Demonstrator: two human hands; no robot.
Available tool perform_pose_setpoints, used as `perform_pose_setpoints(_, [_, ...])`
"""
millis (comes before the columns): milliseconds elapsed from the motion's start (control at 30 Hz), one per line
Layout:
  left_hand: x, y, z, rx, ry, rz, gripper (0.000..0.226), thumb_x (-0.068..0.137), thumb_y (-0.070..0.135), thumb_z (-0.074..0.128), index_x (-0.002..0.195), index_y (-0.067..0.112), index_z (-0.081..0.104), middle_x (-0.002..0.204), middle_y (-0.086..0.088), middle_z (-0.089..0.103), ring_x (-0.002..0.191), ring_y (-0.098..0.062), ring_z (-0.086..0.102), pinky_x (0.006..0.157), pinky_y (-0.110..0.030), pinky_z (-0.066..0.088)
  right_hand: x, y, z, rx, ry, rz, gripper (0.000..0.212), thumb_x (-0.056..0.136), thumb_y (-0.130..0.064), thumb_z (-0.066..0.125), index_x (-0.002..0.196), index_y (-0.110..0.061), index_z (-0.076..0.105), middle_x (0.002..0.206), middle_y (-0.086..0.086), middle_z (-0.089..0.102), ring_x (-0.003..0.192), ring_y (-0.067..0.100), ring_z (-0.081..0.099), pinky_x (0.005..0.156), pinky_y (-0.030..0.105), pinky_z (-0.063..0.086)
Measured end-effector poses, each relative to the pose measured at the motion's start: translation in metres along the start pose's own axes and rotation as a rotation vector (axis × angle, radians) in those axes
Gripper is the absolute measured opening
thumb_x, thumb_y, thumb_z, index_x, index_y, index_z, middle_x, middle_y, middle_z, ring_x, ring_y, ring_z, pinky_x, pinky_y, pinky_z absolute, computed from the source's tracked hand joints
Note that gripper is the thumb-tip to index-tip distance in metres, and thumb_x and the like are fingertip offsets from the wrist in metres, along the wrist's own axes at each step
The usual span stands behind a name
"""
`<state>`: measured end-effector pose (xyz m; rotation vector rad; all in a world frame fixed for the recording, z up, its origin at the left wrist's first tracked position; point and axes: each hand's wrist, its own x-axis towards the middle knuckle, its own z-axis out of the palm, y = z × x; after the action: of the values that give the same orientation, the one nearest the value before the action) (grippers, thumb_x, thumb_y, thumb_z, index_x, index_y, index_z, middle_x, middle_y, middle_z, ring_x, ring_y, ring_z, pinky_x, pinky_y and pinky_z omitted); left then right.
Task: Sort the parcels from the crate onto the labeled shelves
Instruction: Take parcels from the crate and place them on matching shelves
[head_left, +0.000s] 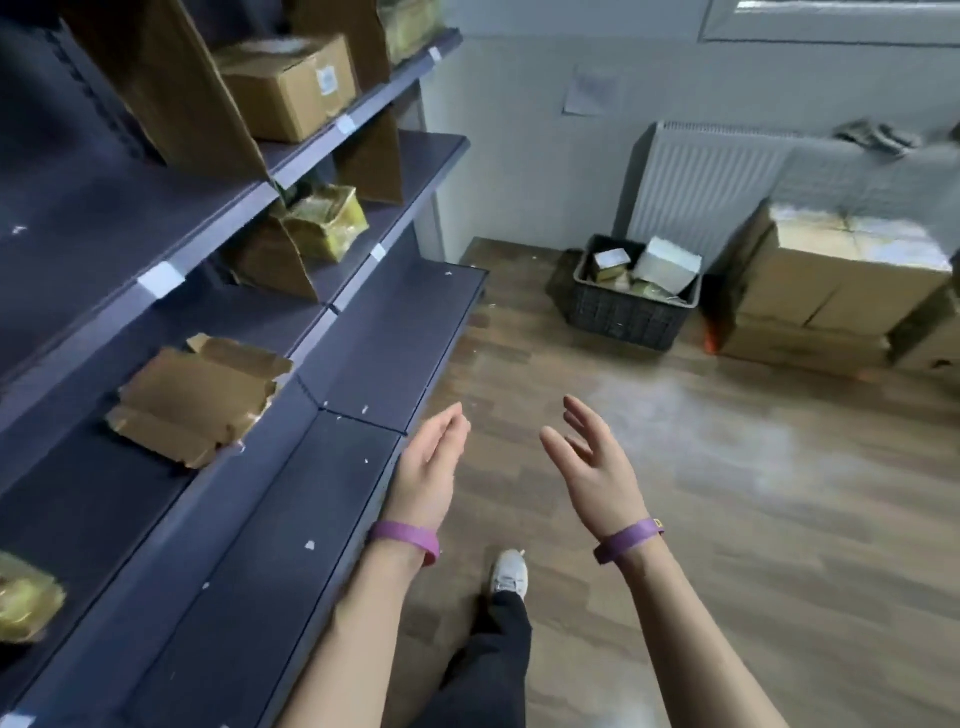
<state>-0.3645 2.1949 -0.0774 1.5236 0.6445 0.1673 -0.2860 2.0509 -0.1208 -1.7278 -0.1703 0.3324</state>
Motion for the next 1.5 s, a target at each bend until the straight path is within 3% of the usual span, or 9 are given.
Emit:
perform_pose_setpoints(167, [0.116, 0.019, 0.063, -0.093, -0.164, -0.140, 0.039, 0.096, 0.053, 0.035, 0.121, 0.034, 0.059, 0.115, 0.009, 0.069, 0.108, -0.011, 0.063, 0.103, -0.040, 0.042, 0.097, 0.001, -0.060, 0.023, 0.139, 0.080, 0.052, 0.094, -0.029, 0.060, 0.142, -0.022, 0.043, 0.143, 0.001, 0.049, 0.122, 0.005, 0.049, 0.108, 0.039, 0.042])
perform_pose_setpoints(333, [0.227, 0.074, 0.138, -0.127, -0.296, -0.144, 0.033, 0.097, 0.043, 0.044, 0.121, 0.028, 0.061, 0.113, 0.004, 0.070, 0.106, -0.015, 0.065, 0.103, -0.043, 0.044, 0.193, -0.026, -0.131, 0.051, 0.303, 0.121, 0.049, 0.096, -0.027, 0.057, 0.143, -0.022, 0.042, 0.142, 0.001, 0.049, 0.129, 0.010, 0.048, 0.106, 0.038, 0.043])
perform_pose_setpoints(433, [0.275, 0.108, 0.186, -0.082, -0.375, -0.090, 0.031, 0.097, 0.042, 0.046, 0.120, 0.029, 0.062, 0.112, 0.005, 0.071, 0.106, -0.014, 0.065, 0.100, -0.039, 0.046, 0.243, -0.037, -0.168, 0.138, 0.401, 0.147, 0.040, 0.097, -0.029, 0.055, 0.136, -0.028, 0.046, 0.127, -0.007, 0.057, 0.125, 0.015, 0.053, 0.096, 0.035, 0.048])
perform_pose_setpoints(633, [0.354, 0.127, 0.267, 0.054, -0.493, -0.104, 0.027, 0.097, 0.039, 0.047, 0.119, 0.031, 0.062, 0.111, 0.008, 0.071, 0.105, -0.013, 0.066, 0.103, -0.040, 0.045, 0.331, -0.023, -0.214, 0.264, 0.453, 0.230, 0.037, 0.098, -0.029, 0.053, 0.135, -0.028, 0.048, 0.123, -0.008, 0.056, 0.120, 0.015, 0.056, 0.094, 0.035, 0.048])
perform_pose_setpoints(900, [0.465, 0.137, 0.378, 0.052, -0.321, -0.186, 0.025, 0.099, 0.031, 0.046, 0.119, 0.026, 0.062, 0.113, 0.001, 0.070, 0.106, -0.019, 0.066, 0.100, -0.042, 0.046, 0.497, 0.005, -0.317, 0.221, 0.338, 0.289, 0.032, 0.096, -0.027, 0.057, 0.128, -0.024, 0.053, 0.126, 0.003, 0.060, 0.110, 0.014, 0.059, 0.078, 0.026, 0.049])
perform_pose_setpoints(1100, [0.538, 0.179, 0.452, -0.005, -0.183, -0.184, 0.028, 0.100, 0.032, 0.044, 0.124, 0.027, 0.057, 0.114, 0.002, 0.070, 0.105, -0.016, 0.066, 0.101, -0.042, 0.046, 0.627, -0.011, -0.380, 0.107, 0.174, 0.275, 0.035, 0.095, -0.027, 0.059, 0.129, -0.018, 0.058, 0.121, 0.004, 0.064, 0.117, 0.018, 0.059, 0.103, 0.040, 0.047])
perform_pose_setpoints(1300, [0.602, 0.188, 0.492, -0.105, -0.085, -0.284, 0.034, 0.099, 0.036, 0.044, 0.131, 0.027, 0.052, 0.111, 0.001, 0.071, 0.103, -0.019, 0.067, 0.102, -0.043, 0.045, 0.716, -0.001, -0.393, 0.159, 0.048, 0.379, 0.036, 0.097, -0.028, 0.056, 0.132, -0.020, 0.056, 0.123, 0.001, 0.064, 0.103, 0.014, 0.064, 0.079, 0.026, 0.049])
perform_pose_setpoints(1433, [0.665, 0.195, 0.507, -0.209, -0.074, -0.317, 0.045, 0.096, 0.057, 0.031, 0.135, 0.038, 0.045, 0.113, 0.001, 0.071, 0.105, -0.020, 0.067, 0.099, -0.043, 0.045, 0.778, 0.005, -0.390, 0.219, 0.058, 0.471, 0.039, 0.098, -0.028, 0.054, 0.136, -0.021, 0.053, 0.113, 0.002, 0.063, 0.099, 0.017, 0.060, 0.075, 0.029, 0.047])
perform_pose_setpoints(1500, [0.706, 0.195, 0.512, -0.249, -0.080, -0.345, 0.051, 0.095, 0.060, 0.026, 0.137, 0.037, 0.043, 0.115, 0.001, 0.071, 0.107, -0.021, 0.066, 0.099, -0.043, 0.045, 0.813, 0.006, -0.387, 0.217, 0.072, 0.483, 0.040, 0.097, -0.029, 0.054, 0.137, -0.020, 0.052, 0.120, 0.010, 0.062, 0.098, 0.017, 0.057, 0.073, 0.028, 0.046])
